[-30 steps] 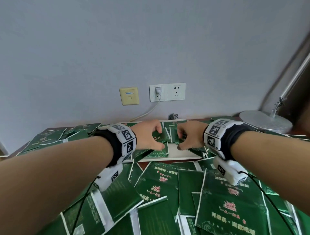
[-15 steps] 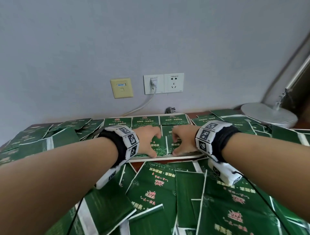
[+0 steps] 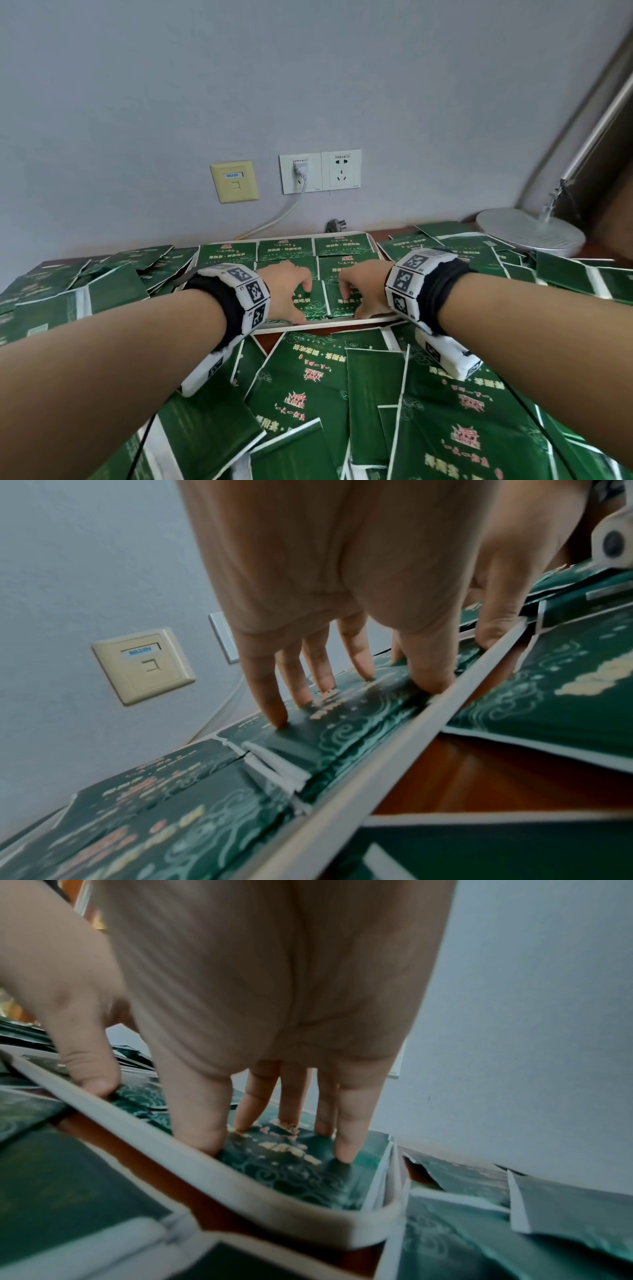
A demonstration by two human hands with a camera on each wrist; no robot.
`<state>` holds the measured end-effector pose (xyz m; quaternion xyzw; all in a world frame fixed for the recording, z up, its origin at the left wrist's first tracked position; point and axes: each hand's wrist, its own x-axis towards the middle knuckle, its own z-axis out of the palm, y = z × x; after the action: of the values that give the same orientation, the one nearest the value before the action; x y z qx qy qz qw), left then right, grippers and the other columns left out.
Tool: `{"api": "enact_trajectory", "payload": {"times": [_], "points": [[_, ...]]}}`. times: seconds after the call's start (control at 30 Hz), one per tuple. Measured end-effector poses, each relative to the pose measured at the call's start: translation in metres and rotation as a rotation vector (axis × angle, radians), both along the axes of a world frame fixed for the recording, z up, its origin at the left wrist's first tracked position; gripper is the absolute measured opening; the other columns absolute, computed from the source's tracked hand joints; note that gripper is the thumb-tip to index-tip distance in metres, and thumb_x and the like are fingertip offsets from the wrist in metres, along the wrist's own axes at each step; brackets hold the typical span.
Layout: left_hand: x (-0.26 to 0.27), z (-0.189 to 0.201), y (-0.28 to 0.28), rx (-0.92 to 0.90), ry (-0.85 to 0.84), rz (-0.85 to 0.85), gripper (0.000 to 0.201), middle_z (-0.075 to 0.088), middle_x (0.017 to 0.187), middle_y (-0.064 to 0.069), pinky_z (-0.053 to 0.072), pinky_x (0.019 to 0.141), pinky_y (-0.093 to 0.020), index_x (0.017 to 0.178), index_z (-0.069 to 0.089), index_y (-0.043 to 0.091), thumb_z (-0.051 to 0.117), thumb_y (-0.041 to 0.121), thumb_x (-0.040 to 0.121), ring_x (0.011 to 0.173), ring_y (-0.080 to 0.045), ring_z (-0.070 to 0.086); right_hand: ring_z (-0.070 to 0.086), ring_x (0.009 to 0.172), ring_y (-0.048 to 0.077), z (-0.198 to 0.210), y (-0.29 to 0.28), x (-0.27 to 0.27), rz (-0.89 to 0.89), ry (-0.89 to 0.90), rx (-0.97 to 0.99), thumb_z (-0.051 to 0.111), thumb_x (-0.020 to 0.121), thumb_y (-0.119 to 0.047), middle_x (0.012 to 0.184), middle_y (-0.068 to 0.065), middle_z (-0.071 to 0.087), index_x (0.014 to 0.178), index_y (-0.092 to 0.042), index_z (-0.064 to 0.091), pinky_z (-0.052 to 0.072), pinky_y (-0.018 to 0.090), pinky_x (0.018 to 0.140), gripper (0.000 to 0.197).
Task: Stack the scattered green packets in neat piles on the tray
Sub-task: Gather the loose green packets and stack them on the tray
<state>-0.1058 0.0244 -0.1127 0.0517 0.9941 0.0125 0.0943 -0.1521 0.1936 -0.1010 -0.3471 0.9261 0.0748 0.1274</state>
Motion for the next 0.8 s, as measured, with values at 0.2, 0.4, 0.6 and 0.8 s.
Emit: {"api": "enact_trajectory", "payload": {"times": [0.2,0.4,0.6,0.8], "points": [[0.001,0.001,0.0,0.008,-0.015,0.007,0.058,0.051,0.127,-0.005,0.044,0.097,-0.038,0.126,0.048,0.02,0.076,0.034,0.077,0.112,-0.022,0.053,0.056,0.102,0.021,0.0,0.002,0.002,-0.004,-0.038,-0.021,0.067,0.085,-0.019,0.119,0.003,0.057,0.115,-0.016,0.053,0.044,0.028,0.083,0.033],[0.002,0.003,0.001,0.035,-0.02,0.006,0.065,0.047,0.139,-0.003,0.041,0.101,-0.03,0.137,0.044,0.019,0.074,0.031,0.081,0.122,-0.02,0.049,0.056,0.109,0.023,0.006,0.001,0.006,0.007,-0.044,0.026,0.065,0.088,-0.016,0.123,0.004,0.056,0.121,-0.015,0.053,0.04,0.024,0.079,0.035],[0.004,0.005,-0.002,0.057,-0.03,0.044,0.056,0.049,0.137,-0.001,0.039,0.098,-0.027,0.128,0.051,0.02,0.076,0.026,0.079,0.121,-0.019,0.05,0.046,0.091,0.015,0.011,-0.003,0.007,0.02,-0.02,0.091,0.062,0.09,-0.014,0.127,0.005,0.055,0.125,-0.012,0.053,0.038,0.023,0.076,0.036],[0.021,0.021,-0.003,-0.015,-0.01,0.02,0.051,0.048,0.14,-0.001,0.037,0.099,-0.026,0.127,0.055,0.021,0.075,0.028,0.08,0.125,-0.019,0.047,0.055,0.112,0.021,0.017,-0.003,0.021,0.014,0.032,0.119,0.059,0.093,-0.019,0.131,0.003,0.054,0.128,-0.014,0.054,0.04,0.023,0.082,0.036]]}}
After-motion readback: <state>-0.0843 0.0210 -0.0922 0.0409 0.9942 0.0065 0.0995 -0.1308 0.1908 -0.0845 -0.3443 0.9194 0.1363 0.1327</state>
